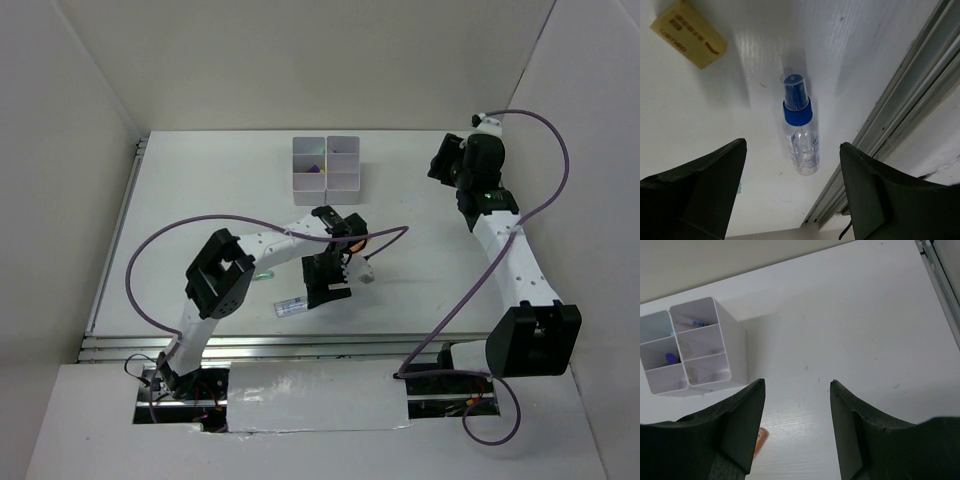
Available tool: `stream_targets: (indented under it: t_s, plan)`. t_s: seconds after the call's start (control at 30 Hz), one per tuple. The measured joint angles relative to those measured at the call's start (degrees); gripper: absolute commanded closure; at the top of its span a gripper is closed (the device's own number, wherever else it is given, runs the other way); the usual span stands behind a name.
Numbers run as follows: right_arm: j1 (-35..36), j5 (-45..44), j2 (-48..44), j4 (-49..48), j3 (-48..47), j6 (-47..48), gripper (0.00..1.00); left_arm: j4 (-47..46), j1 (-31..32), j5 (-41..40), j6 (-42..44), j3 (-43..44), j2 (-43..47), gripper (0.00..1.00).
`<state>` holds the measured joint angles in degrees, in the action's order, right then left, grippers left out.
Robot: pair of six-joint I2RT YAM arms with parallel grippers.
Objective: Sort the stationery into containers
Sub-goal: Pick up the stationery from the corner of the board.
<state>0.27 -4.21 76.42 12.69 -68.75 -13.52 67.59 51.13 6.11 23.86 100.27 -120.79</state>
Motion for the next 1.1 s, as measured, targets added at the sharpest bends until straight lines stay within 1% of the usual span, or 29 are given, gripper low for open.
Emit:
stream_targets:
  t_s: [0.23,0.3,0.47,0.53,0.67,0.7,0.87,0.9,1.0,1.03,1.1]
  plan:
    - [-1.7,0.5,-0.57,0.66,1.86,0.33,0.4,0.37,1.11,-2.34,-3.13,0.37,-4.98,0.17]
    - [-1.77,0.61,-0.57,0.72,2.01,0.44,0.4,0.37,1.42,-2.6,-3.43,0.74,-5.79,0.21]
    - [-1.9,1.03,-0.57,0.74,2.01,0.83,0.42,0.22,1.99,-3.13,-4.55,1.03,-7.23,0.27]
    - [-2.05,1.38,-0.59,0.72,2.01,1.03,0.42,0.26,2.14,-3.52,-4.72,0.98,-7.5,0.31]
    - [-2.38,1.73,-0.61,0.79,2.01,1.2,0.43,0.31,2.27,-4.2,-4.72,0.5,-7.5,0.48]
    - [-2.45,1.84,-0.61,0.79,2.01,1.2,0.44,0.37,2.27,-4.24,-4.68,0.33,-7.5,0.56]
    - [-2.73,2.08,-0.61,0.83,2.01,1.2,0.45,0.96,2.27,-4.04,-4.24,0.52,-7.5,0.76]
    - [-2.73,2.1,-0.61,0.81,2.01,1.22,0.45,1.25,2.27,-3.74,-4.02,1.01,-7.5,0.84]
    - [-2.8,2.29,-0.61,0.81,2.01,1.2,0.45,2.1,2.27,-3.04,-2.62,4.33,-7.5,0.98]
    - [-2.8,2.32,-0.61,0.83,2.01,1.22,0.45,2.23,2.27,-2.93,-2.1,5.97,-7.39,1.0]
    - [-2.8,2.32,-0.61,0.83,1.99,1.2,0.45,2.23,2.1,-2.86,-1.09,9.38,-7.15,1.0]
